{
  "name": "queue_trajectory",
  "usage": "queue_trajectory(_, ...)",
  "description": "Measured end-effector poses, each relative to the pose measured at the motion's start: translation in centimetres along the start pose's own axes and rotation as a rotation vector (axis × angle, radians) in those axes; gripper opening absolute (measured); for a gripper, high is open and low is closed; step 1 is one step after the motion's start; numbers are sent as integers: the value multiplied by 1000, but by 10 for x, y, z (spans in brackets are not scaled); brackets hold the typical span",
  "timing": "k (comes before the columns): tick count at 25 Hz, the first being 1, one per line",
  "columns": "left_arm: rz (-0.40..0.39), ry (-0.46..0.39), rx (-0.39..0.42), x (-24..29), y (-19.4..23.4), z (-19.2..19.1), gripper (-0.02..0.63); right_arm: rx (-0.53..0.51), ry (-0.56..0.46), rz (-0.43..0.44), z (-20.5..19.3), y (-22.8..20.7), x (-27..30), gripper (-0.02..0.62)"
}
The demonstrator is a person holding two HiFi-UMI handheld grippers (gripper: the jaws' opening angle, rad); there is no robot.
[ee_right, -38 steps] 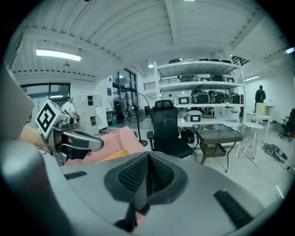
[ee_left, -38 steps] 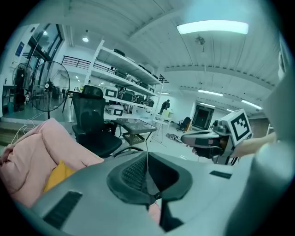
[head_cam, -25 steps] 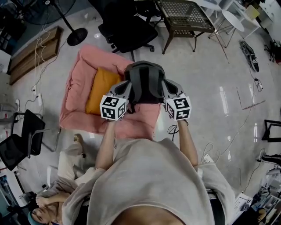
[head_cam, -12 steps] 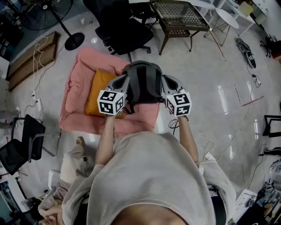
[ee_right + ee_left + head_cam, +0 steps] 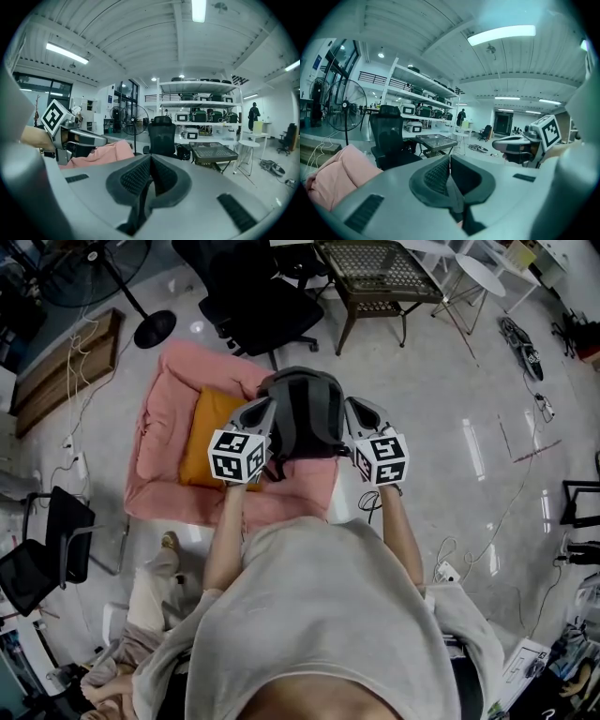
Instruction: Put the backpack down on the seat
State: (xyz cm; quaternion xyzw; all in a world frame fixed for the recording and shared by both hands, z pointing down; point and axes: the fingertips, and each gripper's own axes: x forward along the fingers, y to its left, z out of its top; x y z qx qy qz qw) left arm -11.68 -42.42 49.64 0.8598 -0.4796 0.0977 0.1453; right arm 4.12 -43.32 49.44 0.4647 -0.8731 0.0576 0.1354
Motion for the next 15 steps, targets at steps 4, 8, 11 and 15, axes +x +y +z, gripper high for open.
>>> queue_trajectory(4,0,7,-1,0,-3,-3,15,8,4,1,-3,0,-1,-3)
queue_trajectory(8,-1,9,0,-1,-3,-5,15,8,11,7,-5,2,0,-3)
queue_trajectory(11,-3,12,1,-1,-5,-6,15,7,12,7,-5,2,0,-3)
queue_trajectory(15,-9,13,2,-1,-7,-6,15,5,12,6,-4,2,0,-3)
